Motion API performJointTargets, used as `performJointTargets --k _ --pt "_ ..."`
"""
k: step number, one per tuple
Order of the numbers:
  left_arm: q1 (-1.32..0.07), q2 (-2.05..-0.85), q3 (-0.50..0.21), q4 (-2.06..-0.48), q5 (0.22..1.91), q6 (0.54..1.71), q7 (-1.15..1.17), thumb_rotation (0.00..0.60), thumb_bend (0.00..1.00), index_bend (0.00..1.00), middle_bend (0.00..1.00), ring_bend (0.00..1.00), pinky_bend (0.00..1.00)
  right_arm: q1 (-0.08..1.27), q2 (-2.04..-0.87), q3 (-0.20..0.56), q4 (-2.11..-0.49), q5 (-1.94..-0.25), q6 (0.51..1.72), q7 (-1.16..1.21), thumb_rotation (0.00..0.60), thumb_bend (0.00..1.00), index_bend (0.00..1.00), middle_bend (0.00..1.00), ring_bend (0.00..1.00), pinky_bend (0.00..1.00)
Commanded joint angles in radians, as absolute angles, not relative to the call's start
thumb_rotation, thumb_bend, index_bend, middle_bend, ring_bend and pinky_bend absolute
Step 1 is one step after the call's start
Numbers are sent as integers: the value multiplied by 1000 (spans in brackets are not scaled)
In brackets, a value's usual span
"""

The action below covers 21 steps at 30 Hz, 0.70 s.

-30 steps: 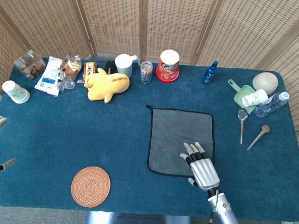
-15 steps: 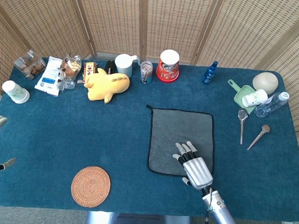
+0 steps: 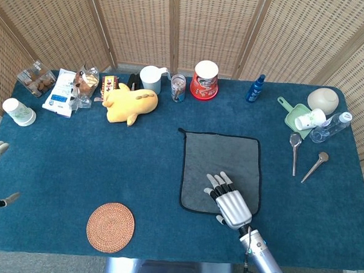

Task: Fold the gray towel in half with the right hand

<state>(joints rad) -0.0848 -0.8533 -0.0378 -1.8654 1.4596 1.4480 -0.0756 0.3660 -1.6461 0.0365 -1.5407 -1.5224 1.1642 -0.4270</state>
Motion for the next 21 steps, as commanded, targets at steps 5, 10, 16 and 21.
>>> performJointTargets --k 5,10,16,21 --pt "-85 -852 -38 -1865 1461 1447 -78 600 113 0 0 0 0 371 -1655 39 -1530 -1522 1172 -428 600 154 291 0 0 0" --pt "-85 -853 -37 -1865 1462 1446 -77 600 113 0 0 0 0 374 -1668 41 -1508 -1525 1184 -437 600 240 307 0 0 0" --pt "-84 -853 -37 -1866 1462 1446 -77 600 113 0 0 0 0 373 -1677 38 -1488 -1535 1202 -421 600 306 335 0 0 0" --pt "-85 -853 -37 -1867 1462 1444 -76 600 113 0 0 0 0 376 -1681 33 -1477 -1532 1198 -415 600 335 353 0 0 0"
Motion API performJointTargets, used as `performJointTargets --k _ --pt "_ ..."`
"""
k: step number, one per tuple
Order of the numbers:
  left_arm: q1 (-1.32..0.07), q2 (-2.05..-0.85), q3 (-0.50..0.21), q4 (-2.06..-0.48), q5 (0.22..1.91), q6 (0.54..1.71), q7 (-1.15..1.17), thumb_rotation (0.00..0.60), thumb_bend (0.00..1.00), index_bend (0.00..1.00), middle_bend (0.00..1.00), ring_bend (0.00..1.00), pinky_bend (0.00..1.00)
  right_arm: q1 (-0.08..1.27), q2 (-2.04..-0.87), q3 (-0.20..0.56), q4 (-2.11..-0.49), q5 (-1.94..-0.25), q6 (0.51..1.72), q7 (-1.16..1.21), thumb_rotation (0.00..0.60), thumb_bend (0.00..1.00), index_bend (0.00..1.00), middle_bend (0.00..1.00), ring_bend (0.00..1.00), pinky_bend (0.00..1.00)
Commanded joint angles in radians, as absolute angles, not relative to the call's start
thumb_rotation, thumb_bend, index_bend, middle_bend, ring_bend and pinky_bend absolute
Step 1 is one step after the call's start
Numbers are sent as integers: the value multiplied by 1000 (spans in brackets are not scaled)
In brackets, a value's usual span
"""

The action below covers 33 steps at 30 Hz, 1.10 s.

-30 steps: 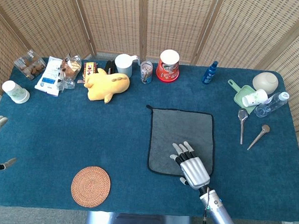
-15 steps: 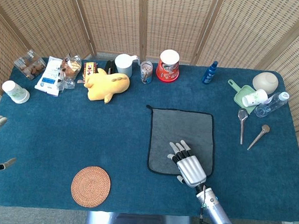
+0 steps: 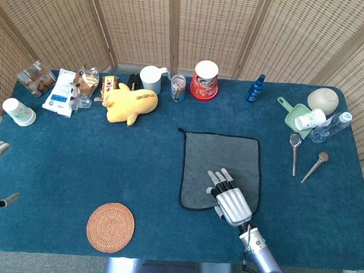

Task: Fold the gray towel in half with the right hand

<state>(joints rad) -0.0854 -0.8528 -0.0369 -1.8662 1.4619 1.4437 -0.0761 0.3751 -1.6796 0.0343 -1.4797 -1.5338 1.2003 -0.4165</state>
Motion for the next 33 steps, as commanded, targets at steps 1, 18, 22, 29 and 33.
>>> performJointTargets --k 1,18,22,29,33 --pt "-85 -853 -37 -1867 1462 1444 -76 600 113 0 0 0 0 377 -1682 32 -1475 -1530 1196 -414 600 344 366 0 0 0" --pt "-86 -850 -37 -1865 1463 1441 -85 600 114 0 0 0 0 383 -1697 22 -1449 -1536 1202 -390 600 366 589 0 0 1" --pt "-86 -849 -36 -1865 1464 1440 -87 600 114 0 0 0 0 383 -1702 22 -1443 -1550 1220 -370 600 358 647 8 0 25" --pt "-85 -848 -35 -1867 1465 1440 -88 600 113 0 0 0 0 383 -1712 27 -1425 -1559 1239 -344 600 402 651 14 0 25" --pt "-85 -848 -35 -1868 1466 1440 -88 600 114 0 0 0 0 388 -1708 35 -1430 -1557 1237 -351 600 410 646 14 0 26"
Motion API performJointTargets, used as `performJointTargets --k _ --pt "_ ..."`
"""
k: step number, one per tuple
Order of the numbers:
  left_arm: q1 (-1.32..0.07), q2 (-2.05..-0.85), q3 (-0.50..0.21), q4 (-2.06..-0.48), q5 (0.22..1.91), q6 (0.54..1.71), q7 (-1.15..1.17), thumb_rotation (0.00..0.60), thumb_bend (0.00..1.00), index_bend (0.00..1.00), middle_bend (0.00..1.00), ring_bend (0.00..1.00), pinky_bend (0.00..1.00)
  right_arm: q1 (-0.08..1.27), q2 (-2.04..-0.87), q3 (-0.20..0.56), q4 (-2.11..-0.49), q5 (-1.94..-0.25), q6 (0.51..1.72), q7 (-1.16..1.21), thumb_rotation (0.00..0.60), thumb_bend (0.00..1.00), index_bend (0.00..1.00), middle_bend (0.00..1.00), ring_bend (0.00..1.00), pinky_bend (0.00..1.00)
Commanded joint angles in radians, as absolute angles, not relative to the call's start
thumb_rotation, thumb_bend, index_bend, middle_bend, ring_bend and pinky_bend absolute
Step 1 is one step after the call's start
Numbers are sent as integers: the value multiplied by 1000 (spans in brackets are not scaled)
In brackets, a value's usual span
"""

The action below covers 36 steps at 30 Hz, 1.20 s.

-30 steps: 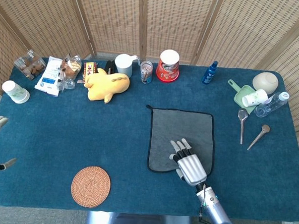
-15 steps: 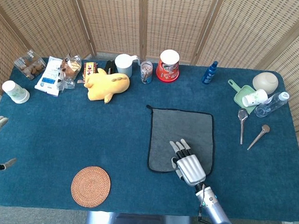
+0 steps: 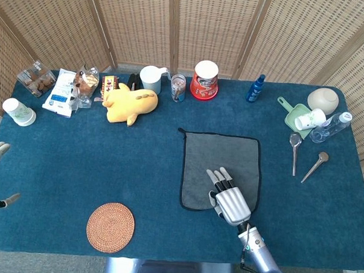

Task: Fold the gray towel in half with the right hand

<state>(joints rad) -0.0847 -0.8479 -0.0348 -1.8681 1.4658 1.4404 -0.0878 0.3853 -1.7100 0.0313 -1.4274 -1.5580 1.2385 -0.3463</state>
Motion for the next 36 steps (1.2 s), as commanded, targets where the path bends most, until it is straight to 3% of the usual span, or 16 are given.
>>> performJointTargets --k 1,15,36 --pt "-84 -847 -34 -1868 1467 1440 -89 600 114 0 0 0 0 390 -1708 37 -1432 -1556 1236 -355 600 410 645 14 0 26" --pt "-83 -839 -29 -1866 1479 1439 -113 600 113 0 0 0 0 477 -1691 169 -1483 -1400 1122 -464 600 452 648 12 0 26" --pt "-86 -832 -25 -1864 1482 1428 -137 600 113 0 0 0 0 597 -1725 306 -1428 -1233 1078 -504 600 485 652 13 0 26"
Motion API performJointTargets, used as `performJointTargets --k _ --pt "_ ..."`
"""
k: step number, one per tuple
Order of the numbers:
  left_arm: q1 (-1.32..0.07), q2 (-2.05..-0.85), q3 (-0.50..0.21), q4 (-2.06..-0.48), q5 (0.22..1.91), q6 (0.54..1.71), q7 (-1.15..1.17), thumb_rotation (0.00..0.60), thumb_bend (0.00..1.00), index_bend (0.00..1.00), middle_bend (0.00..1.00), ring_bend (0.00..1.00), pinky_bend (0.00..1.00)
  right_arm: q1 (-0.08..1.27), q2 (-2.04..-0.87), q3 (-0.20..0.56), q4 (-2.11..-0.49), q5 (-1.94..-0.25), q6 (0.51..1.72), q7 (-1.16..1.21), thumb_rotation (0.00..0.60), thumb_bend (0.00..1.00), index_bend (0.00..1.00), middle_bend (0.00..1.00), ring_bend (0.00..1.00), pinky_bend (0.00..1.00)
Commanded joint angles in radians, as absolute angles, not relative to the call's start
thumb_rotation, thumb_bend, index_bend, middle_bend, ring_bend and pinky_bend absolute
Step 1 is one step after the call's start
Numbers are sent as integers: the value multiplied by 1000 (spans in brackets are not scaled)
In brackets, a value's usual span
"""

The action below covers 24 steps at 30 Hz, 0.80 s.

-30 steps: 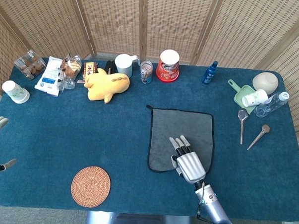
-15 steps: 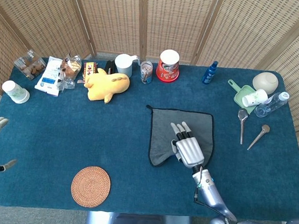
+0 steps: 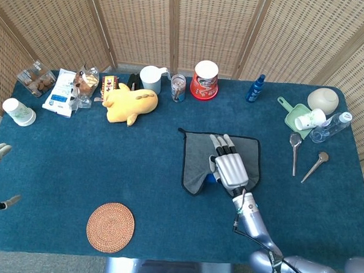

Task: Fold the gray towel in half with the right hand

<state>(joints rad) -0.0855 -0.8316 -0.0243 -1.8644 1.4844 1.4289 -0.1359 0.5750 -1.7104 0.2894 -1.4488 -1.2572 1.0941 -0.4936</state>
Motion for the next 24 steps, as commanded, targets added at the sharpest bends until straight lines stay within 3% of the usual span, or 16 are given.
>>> performJointTargets --k 1,24 --pt "-86 -832 -25 -1864 1481 1427 -138 600 113 0 0 0 0 604 -1729 310 -1421 -1227 1075 -508 600 484 652 13 0 26" --pt "-95 -837 -30 -1877 1463 1413 -109 600 114 0 0 0 0 817 -1902 388 -1056 -1062 987 -621 600 495 657 14 0 72"
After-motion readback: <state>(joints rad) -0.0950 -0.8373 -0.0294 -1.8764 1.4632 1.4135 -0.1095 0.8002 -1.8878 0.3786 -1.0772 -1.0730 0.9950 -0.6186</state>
